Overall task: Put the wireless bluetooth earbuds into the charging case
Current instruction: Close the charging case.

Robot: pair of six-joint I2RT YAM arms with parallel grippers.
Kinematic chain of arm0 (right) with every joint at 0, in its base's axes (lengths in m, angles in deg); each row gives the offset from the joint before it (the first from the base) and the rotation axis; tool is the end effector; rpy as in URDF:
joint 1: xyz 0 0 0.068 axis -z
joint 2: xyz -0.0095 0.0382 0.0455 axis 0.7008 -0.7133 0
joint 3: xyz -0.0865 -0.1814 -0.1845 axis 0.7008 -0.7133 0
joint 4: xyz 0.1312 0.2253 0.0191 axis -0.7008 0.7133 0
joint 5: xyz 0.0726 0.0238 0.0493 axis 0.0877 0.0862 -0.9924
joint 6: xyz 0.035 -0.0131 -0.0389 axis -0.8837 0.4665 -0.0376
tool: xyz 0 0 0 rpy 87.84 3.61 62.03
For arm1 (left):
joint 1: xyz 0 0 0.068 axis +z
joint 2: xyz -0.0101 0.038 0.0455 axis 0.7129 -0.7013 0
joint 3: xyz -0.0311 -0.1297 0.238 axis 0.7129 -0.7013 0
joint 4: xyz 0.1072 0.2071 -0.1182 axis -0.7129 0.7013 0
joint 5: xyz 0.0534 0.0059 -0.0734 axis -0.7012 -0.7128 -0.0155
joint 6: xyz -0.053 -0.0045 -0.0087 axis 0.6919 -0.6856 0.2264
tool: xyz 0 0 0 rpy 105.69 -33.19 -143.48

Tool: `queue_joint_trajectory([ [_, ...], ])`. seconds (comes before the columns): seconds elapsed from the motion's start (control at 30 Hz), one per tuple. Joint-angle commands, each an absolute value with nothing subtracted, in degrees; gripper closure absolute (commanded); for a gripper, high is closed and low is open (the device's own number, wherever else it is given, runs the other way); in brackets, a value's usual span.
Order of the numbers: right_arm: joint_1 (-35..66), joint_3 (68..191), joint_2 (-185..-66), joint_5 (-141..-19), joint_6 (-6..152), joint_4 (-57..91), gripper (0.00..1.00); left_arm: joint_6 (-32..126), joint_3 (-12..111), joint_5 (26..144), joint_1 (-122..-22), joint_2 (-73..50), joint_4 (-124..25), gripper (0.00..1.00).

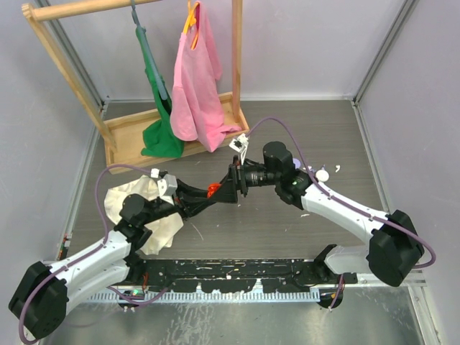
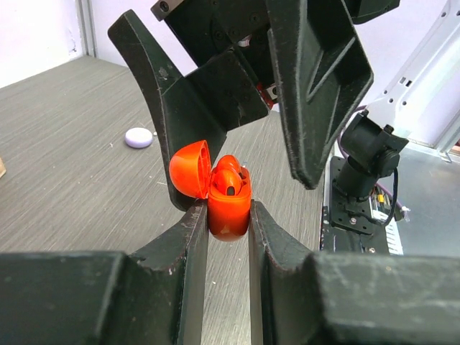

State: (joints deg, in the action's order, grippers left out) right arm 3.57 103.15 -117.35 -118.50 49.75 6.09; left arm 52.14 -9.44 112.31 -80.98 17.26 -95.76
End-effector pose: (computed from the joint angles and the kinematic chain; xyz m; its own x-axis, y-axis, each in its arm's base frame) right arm 0.2002 0.2076 0.3002 -0.6407 -0.0994 -0.7614 -0.7670 0.1275 0.6288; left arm 0.1319 -0.1195 0.2458 -0.0780 -0.2377 -0.9682 0.9488 0.2805 -0.1453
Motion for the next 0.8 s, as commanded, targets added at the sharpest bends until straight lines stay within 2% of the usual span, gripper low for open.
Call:
queue_joint_trajectory([
  [0.0,3.2,105.4,-116.3,-122.3,49.1,1.2,0.2,51.6,-7.3,112.5,-81.0,17.5,-97.3,1.0],
  [0.57,3.2,104.7,-113.0,-121.9,50.1,-0.2,0.21,53.8,-7.4,111.3,-81.0,17.3,-92.8,1.0],
  [0.77,3.2,104.6,-110.2,-109.5,56.0,7.6,0.18,54.5,-6.7,108.0,-81.1,17.0,-88.5,1.0],
])
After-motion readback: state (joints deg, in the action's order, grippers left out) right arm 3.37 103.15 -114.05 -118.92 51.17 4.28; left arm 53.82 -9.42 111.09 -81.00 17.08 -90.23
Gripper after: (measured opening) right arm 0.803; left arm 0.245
